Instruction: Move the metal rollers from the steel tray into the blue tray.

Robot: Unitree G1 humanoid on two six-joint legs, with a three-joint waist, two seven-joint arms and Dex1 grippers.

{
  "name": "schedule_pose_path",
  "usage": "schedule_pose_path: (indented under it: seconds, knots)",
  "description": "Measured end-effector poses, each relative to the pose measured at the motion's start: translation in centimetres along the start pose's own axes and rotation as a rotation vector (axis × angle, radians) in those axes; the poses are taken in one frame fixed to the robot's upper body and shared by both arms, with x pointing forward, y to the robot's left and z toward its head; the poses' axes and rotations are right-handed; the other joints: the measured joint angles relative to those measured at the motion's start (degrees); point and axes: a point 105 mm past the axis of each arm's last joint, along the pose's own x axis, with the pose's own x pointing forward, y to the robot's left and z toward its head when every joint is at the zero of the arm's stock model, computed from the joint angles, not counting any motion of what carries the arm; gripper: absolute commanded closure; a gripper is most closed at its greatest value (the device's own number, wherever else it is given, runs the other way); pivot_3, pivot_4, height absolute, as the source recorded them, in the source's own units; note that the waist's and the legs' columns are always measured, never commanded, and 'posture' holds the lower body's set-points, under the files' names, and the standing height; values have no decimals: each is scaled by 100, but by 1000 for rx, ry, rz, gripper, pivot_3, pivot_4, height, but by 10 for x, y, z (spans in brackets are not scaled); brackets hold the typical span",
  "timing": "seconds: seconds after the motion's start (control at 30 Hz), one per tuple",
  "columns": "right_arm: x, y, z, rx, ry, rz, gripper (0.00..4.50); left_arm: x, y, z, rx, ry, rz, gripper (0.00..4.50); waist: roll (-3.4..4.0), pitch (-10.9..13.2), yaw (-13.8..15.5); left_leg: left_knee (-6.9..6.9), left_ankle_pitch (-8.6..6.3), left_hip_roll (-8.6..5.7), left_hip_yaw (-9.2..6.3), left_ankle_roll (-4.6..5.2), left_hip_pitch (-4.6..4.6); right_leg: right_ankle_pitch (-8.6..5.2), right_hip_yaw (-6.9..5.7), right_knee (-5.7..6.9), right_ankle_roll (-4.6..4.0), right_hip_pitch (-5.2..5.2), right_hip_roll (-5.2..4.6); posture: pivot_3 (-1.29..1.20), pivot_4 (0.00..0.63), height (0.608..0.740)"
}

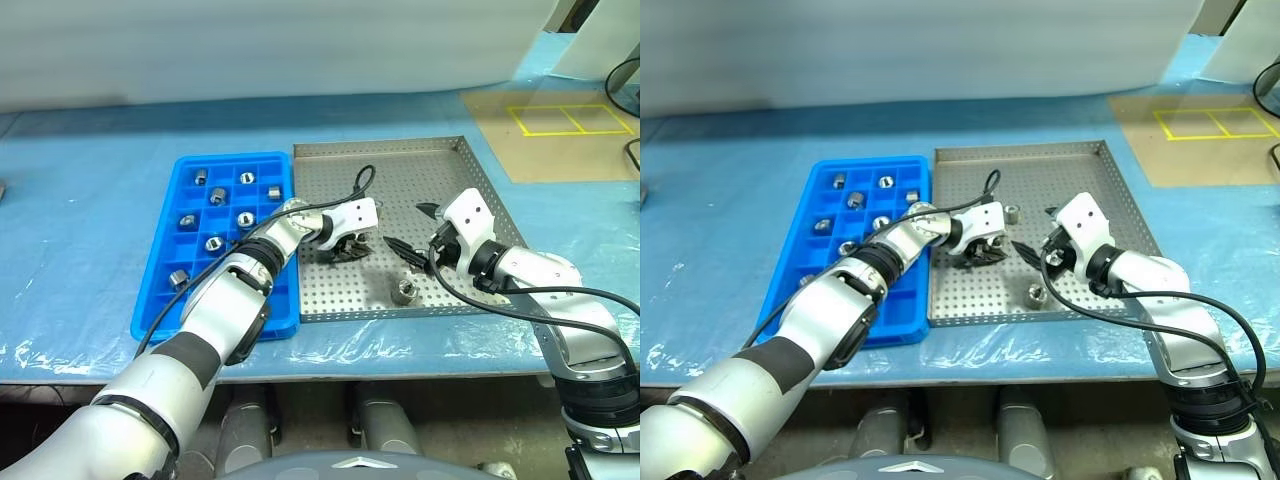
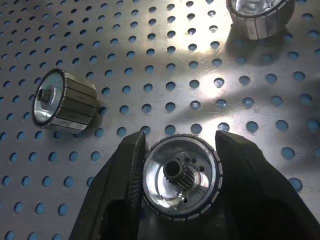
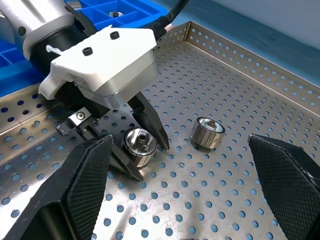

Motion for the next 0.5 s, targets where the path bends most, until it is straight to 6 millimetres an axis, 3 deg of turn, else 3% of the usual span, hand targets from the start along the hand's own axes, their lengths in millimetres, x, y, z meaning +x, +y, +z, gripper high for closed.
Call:
schedule_pose_path:
  seconds: [0.33,0.5]
  knots:
    - [1,-1,3,-11,-13,1,0,-5,1,0,-36,-28,-23,2619,0,0,3,-8,-2,0,0,1,-7,-1,-2,-8,1,-6,0,-425,150,740]
    - [4,1,10,-18,-34,24,0,-27,15,26,4,-195,-10,2619,-1,1,13,-15,-1,0,0,1,-12,0,-2,-8,0,-15,0,-380,150,740]
